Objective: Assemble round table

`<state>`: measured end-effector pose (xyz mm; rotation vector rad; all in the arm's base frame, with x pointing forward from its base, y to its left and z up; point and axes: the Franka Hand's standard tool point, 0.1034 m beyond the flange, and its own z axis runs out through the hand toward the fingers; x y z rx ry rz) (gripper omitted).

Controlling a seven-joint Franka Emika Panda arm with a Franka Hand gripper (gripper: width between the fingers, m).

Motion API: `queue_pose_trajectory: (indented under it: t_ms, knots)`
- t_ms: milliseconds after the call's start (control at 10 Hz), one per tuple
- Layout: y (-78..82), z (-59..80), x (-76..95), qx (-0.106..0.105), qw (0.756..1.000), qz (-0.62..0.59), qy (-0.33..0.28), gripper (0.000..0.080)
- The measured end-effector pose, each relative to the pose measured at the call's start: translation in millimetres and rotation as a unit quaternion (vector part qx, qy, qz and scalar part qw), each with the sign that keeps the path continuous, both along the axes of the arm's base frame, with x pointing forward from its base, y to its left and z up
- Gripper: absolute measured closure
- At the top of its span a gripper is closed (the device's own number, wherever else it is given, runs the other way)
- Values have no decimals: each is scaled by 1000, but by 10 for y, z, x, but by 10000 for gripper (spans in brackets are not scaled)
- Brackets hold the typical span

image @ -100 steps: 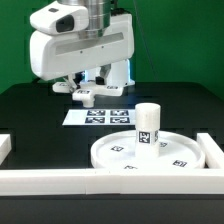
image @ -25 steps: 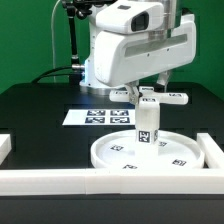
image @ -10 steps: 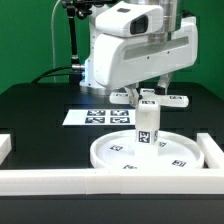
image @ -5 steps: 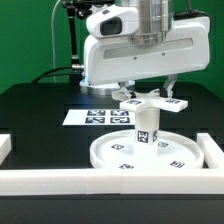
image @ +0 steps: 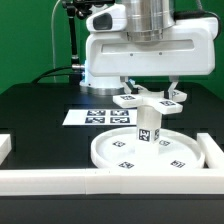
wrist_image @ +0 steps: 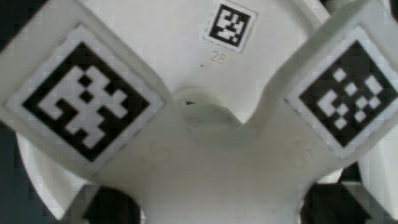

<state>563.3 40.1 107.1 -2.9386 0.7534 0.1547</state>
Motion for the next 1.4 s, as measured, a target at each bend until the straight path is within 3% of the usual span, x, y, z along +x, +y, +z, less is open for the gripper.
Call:
queue_pose_trajectory:
  t_ms: [600, 900, 1100, 1300, 1400]
  knots:
    - [-38, -56, -48, 18, 959, -281, -29, 350]
    - [-39, -47, -14, 35, 895, -445, 0, 350]
    - [-41, -45, -7, 36, 878, -477, 6, 350]
    - [-37, -49, -11, 36, 883, -468, 5, 172]
    - [-18, -27, -14, 35, 894, -447, 7, 172]
